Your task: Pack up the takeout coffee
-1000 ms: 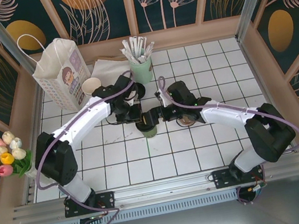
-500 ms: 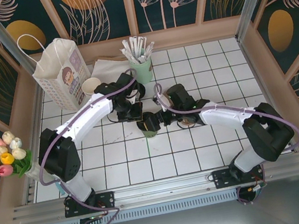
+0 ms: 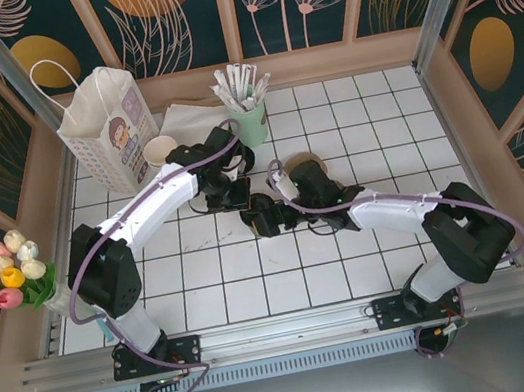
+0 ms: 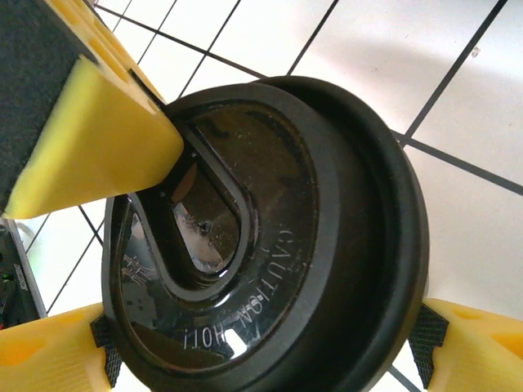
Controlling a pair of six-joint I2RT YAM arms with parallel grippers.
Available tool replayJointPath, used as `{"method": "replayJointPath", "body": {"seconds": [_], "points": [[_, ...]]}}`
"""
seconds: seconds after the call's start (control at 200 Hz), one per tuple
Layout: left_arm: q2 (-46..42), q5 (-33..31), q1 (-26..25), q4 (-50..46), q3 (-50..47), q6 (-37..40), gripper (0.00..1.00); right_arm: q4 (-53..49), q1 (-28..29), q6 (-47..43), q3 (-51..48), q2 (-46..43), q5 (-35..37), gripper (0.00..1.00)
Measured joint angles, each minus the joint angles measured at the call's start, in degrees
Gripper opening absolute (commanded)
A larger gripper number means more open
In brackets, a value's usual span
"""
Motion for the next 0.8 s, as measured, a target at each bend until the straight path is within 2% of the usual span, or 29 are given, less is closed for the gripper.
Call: {"method": "replayJointPath", "body": {"seconds": [0.265, 0.45, 0.58, 0.801], "points": [[0.66, -0.31, -0.72, -1.25, 1.22, 2.34, 0.0, 1.36, -2.14, 5.07, -1.75, -2.03, -4.87, 0.95], [0.76, -1.03, -0.94, -4.42, 2.49, 4.74, 0.0, 1.31, -11.37, 12.87, -1.53, -4.96, -11.93, 0.95], [0.83, -1.29, -0.94, -6.12, 3.72, 6.21, 0.0, -2.99, -14.88, 17.07, 1.62, -3.13, -12.72, 0.89], [0.98, -2.03, -0.94, -6.84, 5.38, 7.52, 0.0, -5.22, -15.17, 20.17, 5.97, 4.35, -14.91, 0.75]]}}
